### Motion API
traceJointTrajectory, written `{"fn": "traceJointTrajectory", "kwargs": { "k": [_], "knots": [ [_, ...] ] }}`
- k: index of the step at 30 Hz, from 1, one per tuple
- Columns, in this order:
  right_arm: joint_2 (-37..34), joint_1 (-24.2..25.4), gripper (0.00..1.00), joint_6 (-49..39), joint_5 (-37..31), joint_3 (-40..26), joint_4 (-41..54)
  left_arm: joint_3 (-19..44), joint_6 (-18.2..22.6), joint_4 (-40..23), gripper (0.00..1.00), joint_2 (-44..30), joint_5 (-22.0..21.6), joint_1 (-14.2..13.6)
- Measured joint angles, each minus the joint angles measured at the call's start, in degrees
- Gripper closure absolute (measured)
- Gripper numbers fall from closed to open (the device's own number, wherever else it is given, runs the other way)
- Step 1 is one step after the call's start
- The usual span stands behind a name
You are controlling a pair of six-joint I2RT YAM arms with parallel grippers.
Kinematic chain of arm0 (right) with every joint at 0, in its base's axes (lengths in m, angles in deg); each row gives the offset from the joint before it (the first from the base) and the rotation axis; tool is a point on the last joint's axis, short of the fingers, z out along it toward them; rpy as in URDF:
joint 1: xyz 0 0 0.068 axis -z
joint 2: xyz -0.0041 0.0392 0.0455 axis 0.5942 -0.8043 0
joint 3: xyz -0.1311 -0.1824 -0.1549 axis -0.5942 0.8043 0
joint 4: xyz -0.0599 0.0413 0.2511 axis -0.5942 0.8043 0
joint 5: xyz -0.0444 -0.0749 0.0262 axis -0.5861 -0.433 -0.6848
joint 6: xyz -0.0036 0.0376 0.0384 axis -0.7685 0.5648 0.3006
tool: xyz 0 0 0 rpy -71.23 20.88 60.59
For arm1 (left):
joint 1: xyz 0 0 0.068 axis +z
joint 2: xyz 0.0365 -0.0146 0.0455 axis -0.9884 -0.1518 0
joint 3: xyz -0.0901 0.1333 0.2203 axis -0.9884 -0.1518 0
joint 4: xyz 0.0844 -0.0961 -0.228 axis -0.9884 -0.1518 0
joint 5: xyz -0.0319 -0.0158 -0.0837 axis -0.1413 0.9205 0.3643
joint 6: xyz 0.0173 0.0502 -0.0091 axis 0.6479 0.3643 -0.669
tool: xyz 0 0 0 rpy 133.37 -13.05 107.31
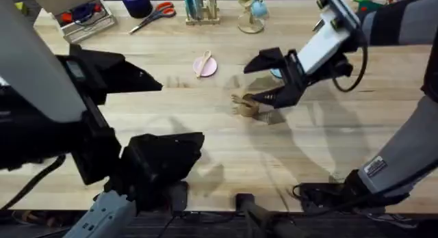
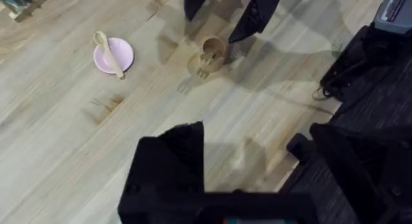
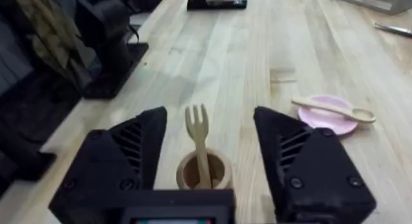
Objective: Pick up a utensil and set it on the pink plate, then put the other utensil in the container.
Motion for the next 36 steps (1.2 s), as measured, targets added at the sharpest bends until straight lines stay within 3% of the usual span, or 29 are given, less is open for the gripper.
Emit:
{"fn": "traceJointTrajectory", "kwargs": {
  "k": [11,15,28,36],
  "knots": [
    [0.00,0.37,0.080,0.82,-3.66,-16.30,21.88,0.00,0.00,0.02,0.008,0.00,-0.09,0.00],
    [0.00,0.53,0.066,4.50,-6.18,-23.27,22.71,0.00,0.00,0.02,0.008,0.00,-0.09,0.00],
    [0.00,1.16,0.061,37.12,-21.36,-45.12,22.71,0.00,0.00,0.02,0.008,0.00,-0.13,0.00],
    [0.03,1.18,0.046,57.32,-32.36,-53.90,22.70,0.00,0.00,0.02,0.008,0.00,-0.13,0.00]
  ]
}}
